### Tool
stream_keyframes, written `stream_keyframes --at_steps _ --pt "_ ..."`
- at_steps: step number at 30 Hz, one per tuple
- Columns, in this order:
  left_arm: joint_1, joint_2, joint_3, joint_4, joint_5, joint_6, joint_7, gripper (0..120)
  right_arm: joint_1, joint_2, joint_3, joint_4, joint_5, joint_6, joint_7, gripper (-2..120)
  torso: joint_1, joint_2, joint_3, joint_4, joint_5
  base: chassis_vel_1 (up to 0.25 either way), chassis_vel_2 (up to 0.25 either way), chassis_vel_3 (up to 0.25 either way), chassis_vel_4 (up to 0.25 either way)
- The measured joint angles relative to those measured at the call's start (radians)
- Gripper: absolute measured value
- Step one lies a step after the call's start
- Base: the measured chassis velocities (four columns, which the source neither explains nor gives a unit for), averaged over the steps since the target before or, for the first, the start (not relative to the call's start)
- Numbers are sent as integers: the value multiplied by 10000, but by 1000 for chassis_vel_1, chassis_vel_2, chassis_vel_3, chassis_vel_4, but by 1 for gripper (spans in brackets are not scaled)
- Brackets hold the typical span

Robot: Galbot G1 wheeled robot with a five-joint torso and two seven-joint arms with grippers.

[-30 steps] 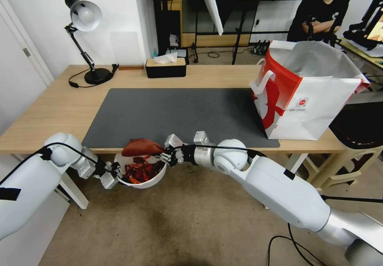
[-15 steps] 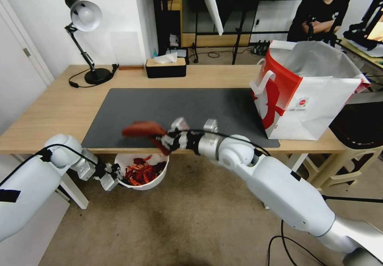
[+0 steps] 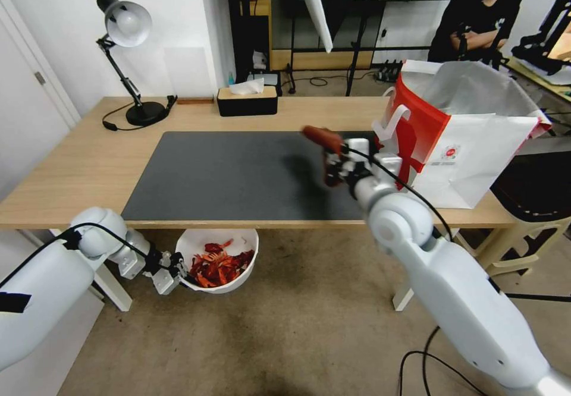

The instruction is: Sweep shrimp from table into container with towel, then put container into takeout bag.

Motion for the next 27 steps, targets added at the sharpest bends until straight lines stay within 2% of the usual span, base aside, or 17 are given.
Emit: stream_keyframes --at_steps 5,8,11,12,15,18,20,21,24,25,27 --pt "43 2 41 -122 15 11 6 0 -590 -162 490 141 87 -150 165 4 0 0 0 0 1 0 0 0 0" --pt "49 19 47 -155 20 14 9 0 -828 -200 693 192 211 -157 158 10 0 0 0 1 1 0 0 0 0" --pt "97 29 49 -195 35 18 11 0 -1111 -210 941 293 480 -209 126 24 1 0 0 1 0 0 0 0 0" --pt "97 29 49 -195 35 18 11 0 -1111 -210 941 293 480 -209 126 24 1 0 0 1 0 0 0 0 0" --pt "161 26 50 -227 51 22 12 0 -1305 -210 1100 403 760 -234 156 38 1 0 1 3 -1 0 0 0 0" --pt "181 11 48 -234 65 24 12 0 -1405 -222 1182 443 788 -234 175 46 1 0 1 2 -1 0 0 0 0" --pt "214 2 43 -258 79 26 13 0 -1506 -259 1285 518 794 -233 174 56 1 0 1 1 -3 0 0 0 0" --pt "214 2 43 -258 79 26 13 0 -1506 -259 1285 518 794 -233 174 56 1 0 1 1 -3 0 0 0 0" --pt "291 17 16 -313 89 29 13 0 -1722 -308 1389 686 761 -190 245 71 0 0 1 2 -3 0 0 0 0" --pt "291 17 16 -313 89 29 13 0 -1722 -308 1389 686 761 -190 245 71 0 0 1 2 -3 0 0 0 0" --pt "383 87 -17 -394 94 35 13 0 -1978 -385 1577 899 764 -123 308 82 1 0 1 2 -3 0 0 0 0"
